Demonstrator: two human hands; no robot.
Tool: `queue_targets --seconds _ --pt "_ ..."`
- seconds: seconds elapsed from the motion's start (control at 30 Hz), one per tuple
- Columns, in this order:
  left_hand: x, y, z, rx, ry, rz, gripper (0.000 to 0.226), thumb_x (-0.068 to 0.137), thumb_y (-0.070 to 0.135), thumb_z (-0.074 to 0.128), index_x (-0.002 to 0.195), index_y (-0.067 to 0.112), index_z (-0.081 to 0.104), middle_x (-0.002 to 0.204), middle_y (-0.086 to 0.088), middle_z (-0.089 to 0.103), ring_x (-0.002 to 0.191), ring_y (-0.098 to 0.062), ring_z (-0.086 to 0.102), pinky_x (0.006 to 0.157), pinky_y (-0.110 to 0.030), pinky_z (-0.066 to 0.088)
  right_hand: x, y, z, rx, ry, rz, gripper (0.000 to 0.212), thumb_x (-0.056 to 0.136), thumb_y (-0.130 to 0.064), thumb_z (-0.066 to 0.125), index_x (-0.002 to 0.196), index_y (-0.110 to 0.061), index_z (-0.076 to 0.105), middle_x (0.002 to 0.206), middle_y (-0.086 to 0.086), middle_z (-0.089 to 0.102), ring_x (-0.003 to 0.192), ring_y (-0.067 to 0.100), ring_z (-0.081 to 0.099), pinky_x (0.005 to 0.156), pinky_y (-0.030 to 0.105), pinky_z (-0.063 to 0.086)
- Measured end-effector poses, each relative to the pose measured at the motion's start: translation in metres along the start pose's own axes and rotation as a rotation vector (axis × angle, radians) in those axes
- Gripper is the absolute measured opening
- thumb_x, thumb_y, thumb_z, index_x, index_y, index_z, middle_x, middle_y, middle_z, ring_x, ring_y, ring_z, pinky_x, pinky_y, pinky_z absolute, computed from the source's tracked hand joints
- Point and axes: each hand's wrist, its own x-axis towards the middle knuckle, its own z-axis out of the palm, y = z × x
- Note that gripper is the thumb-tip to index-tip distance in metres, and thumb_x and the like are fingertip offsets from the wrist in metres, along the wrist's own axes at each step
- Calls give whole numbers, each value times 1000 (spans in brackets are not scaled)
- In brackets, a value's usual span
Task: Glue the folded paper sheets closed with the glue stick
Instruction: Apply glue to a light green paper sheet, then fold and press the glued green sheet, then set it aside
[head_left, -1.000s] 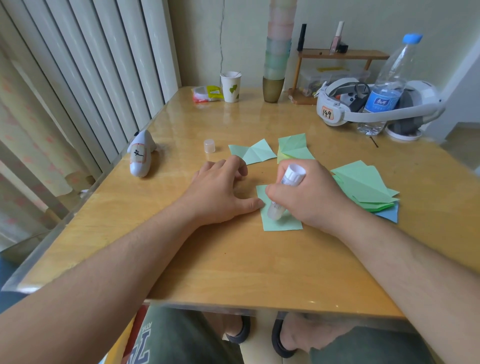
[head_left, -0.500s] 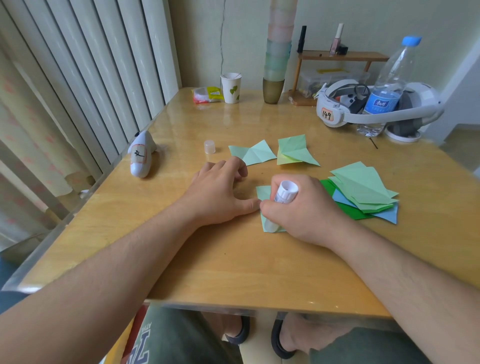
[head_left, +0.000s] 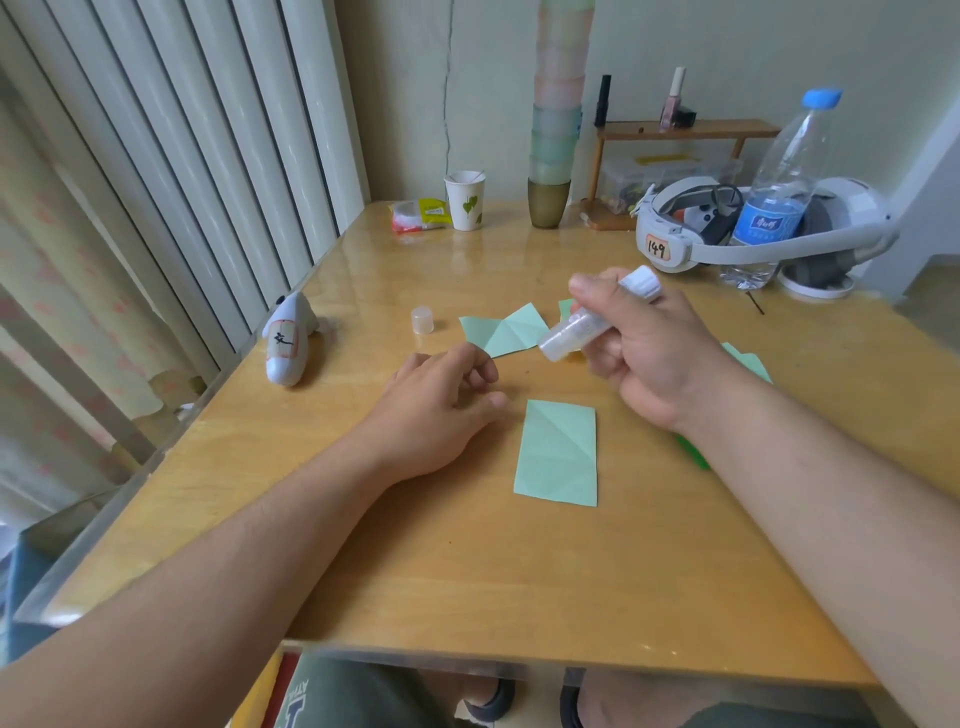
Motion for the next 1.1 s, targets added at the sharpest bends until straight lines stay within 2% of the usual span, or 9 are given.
queue_targets --seconds 0.13,0.37,0.53,0.6,0.7,0.77,0.9,1.0,1.1 --pt "-1 6 -3 -488 -5 -78 14 101 33 70 94 21 72 77 13 69 63 -4 57 68 -27 44 10 16 -9 126 65 13 15 86 -25 79 81 -24 65 66 0 49 58 13 38 56 27 24" --pt "21 15 -29 -746 -127 -362 12 94 28 76 97 18 81 90 -4 71 77 -18 61 80 -35 49 2 28 -13 171 34 40 17 96 -20 68 110 -14 76 73 7 60 64 15 48 58 26 34" --pt "40 47 -24 -745 285 -312 8 92 26 80 90 20 74 77 7 62 60 -6 47 50 -15 36 1 19 -16 344 81 86 25 103 -26 60 122 -13 71 87 9 73 64 16 52 60 25 39" --pt "46 60 -14 -814 251 -272 13 91 32 79 97 21 75 81 12 67 62 2 56 58 -12 41 0 17 -17 404 63 98 30 104 -32 58 126 -13 67 93 8 76 64 16 53 62 26 41" --pt "52 74 -3 -871 105 -193 44 84 52 73 119 25 76 111 17 76 104 6 66 93 -23 48 -2 15 -13 449 -18 134 41 104 -46 50 121 -15 69 79 9 70 61 17 51 62 28 39" --pt "57 81 2 -905 48 -105 49 83 55 67 120 23 76 124 14 74 123 0 62 104 -27 43 -2 16 -9 428 -50 146 52 103 -58 41 112 -21 76 62 8 51 55 18 45 57 29 36" --pt "66 83 9 -1049 71 -52 44 86 46 68 117 16 75 122 7 76 121 -5 65 99 -23 42 3 21 -5 410 19 166 62 99 -69 34 108 -25 77 56 4 27 49 16 29 52 28 27" --pt "66 82 13 -1109 104 -43 40 85 39 68 114 12 74 112 13 77 110 2 68 87 -11 47 8 22 -7 442 68 188 49 107 -57 38 103 -24 74 58 0 29 50 14 31 53 27 23" --pt "65 78 15 -1137 124 -37 39 85 39 69 112 12 76 112 12 77 108 -1 68 90 -14 47 7 23 -7 433 69 147 31 109 -43 45 107 -18 64 63 0 39 54 14 37 53 26 25"
